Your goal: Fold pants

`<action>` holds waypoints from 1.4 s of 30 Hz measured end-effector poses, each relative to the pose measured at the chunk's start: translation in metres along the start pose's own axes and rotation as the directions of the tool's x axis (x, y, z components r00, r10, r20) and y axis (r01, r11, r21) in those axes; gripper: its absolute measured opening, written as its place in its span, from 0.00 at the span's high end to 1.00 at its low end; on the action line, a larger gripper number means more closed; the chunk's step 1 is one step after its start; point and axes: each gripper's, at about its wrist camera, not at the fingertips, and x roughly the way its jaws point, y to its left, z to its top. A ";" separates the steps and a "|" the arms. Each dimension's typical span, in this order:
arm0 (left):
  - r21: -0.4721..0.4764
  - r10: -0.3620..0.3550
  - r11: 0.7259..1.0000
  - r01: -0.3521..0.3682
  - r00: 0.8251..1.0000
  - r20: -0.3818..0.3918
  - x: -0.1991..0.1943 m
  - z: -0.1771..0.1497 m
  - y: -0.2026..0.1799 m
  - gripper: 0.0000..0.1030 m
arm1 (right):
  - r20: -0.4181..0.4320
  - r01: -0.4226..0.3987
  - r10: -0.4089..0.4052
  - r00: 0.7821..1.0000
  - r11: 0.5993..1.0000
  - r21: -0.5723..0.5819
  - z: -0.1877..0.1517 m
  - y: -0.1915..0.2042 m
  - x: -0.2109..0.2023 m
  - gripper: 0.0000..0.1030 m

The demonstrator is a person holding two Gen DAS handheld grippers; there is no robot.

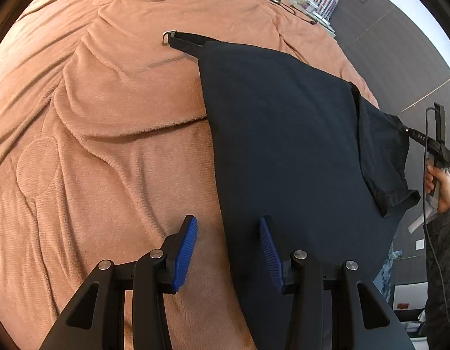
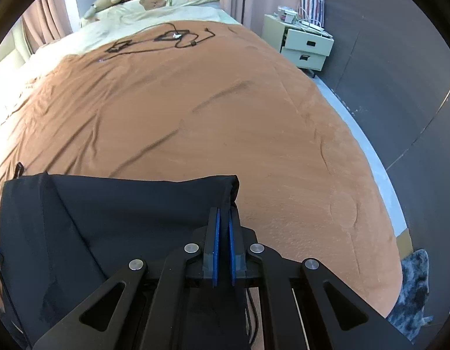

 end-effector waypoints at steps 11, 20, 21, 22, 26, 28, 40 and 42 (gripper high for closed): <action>-0.012 -0.004 1.000 0.004 1.000 0.008 0.000 -0.006 -0.003 0.54 | 0.097 -0.089 0.101 0.990 0.989 -0.118 -0.033 0.023 -0.049 0.34; -0.001 -0.007 1.000 0.007 1.000 0.012 -0.008 -0.015 0.002 0.54 | 0.089 -0.195 0.219 0.972 0.954 -0.227 -0.081 0.057 -0.065 0.34; -0.004 -0.009 1.000 0.010 1.000 0.013 -0.009 -0.016 0.003 0.54 | 0.082 -0.209 0.234 0.969 0.949 -0.235 -0.087 0.061 -0.065 0.34; -0.006 -0.012 1.000 0.012 1.000 0.012 -0.009 -0.017 0.003 0.54 | 0.077 -0.217 0.242 0.967 0.945 -0.243 -0.092 0.065 -0.065 0.34; -0.015 -0.025 1.000 0.025 1.000 0.005 -0.011 -0.021 0.006 0.54 | 0.067 -0.247 0.273 0.960 0.933 -0.263 -0.106 0.071 -0.068 0.34; -0.015 -0.034 0.999 0.034 0.999 0.001 -0.011 -0.024 0.007 0.54 | 0.059 -0.268 0.295 0.954 0.923 -0.276 -0.111 0.073 -0.069 0.34; -0.027 -0.065 0.998 0.065 0.998 0.009 -0.022 -0.041 0.021 0.54 | -0.032 -0.363 0.379 0.925 0.855 -0.370 -0.124 0.103 -0.062 0.34; -0.031 -0.066 0.997 0.066 0.998 0.011 -0.024 -0.043 0.024 0.54 | -0.046 -0.372 0.385 0.922 0.845 -0.384 -0.125 0.109 -0.059 0.34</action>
